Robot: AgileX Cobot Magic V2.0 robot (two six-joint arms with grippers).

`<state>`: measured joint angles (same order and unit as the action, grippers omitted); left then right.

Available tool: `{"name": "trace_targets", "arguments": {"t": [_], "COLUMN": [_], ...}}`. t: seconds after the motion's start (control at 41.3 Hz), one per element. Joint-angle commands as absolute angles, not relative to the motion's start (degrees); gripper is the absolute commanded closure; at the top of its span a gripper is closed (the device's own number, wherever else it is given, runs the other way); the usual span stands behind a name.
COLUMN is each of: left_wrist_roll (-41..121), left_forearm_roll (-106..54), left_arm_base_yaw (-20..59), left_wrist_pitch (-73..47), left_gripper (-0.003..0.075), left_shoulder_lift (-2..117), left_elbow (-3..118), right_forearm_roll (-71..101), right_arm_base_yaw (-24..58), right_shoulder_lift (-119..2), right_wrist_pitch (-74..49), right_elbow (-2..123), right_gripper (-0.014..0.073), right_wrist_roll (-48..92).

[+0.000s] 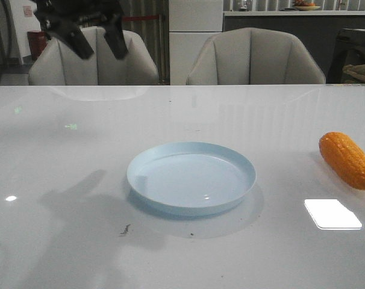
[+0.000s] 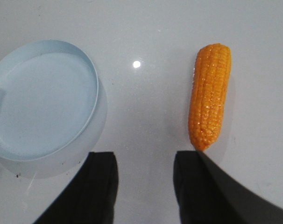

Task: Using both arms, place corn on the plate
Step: 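Release the plate and raise the left gripper away, then lower the right gripper over the orange corn cob and grasp it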

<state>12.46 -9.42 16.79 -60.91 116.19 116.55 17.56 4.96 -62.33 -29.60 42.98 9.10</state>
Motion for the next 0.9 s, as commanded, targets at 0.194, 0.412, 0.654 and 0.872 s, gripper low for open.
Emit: {"name": "trace_targets", "arguments": {"t": [0.194,0.412,0.654,0.872], "left_wrist_roll": [11.98,12.22,12.22,12.09], "left_forearm_roll": [-7.46,-6.07,-6.12,-7.89], "left_arm_base_yaw": [12.07,8.94,7.78,7.78], "left_wrist_pitch": [-45.72,-29.62,-13.04,-11.09], "left_gripper": [0.0192,0.0192,0.0192,0.0192], "left_shoulder_lift": [96.08,78.35,57.01,41.49], "left_elbow": [111.45,84.85,53.08,39.36], "right_forearm_roll": [17.56,13.41,7.84,7.84], "right_arm_base_yaw": [-2.15,-4.26,-4.26,-4.26], "right_shoulder_lift": [-67.54,-71.67,-80.89,-90.27], "right_wrist_pitch": [-30.83,-31.32,-39.37,-42.80], "right_elbow": [51.55,56.40,66.56,73.98], "right_gripper": [0.0185,0.0185,0.0143,0.0042], "right_wrist_roll": [9.13,9.13,9.13,9.13]}}
